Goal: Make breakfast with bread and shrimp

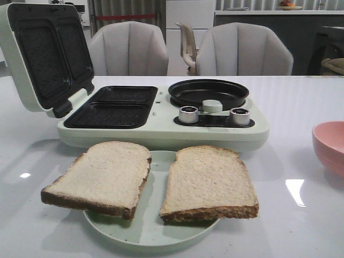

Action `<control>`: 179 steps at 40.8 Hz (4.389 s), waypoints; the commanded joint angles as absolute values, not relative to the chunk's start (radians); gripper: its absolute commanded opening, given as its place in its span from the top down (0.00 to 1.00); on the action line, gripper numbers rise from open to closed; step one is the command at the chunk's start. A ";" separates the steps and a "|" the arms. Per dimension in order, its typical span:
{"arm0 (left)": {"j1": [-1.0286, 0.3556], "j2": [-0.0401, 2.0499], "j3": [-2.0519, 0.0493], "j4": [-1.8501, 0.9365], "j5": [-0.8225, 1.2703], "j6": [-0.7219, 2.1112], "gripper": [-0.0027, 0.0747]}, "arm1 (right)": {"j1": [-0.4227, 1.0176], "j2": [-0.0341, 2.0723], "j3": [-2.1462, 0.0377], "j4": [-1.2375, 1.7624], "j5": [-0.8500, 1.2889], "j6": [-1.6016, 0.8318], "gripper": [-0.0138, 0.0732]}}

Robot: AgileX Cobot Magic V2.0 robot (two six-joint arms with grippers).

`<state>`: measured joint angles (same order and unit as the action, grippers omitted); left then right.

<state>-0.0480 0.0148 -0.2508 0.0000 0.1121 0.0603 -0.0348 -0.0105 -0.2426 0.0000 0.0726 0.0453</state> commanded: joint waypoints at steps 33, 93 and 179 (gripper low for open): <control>-0.053 0.579 -0.710 -0.009 0.582 0.059 0.83 | -0.042 0.704 -0.621 -0.006 0.519 0.037 0.80; -1.024 1.109 -0.510 0.972 0.594 -0.276 0.17 | -0.042 0.802 -0.621 -0.006 0.517 0.037 0.28; -0.966 1.352 -0.704 1.655 0.776 -0.736 0.84 | -0.042 0.802 -0.621 -0.006 0.517 0.037 0.28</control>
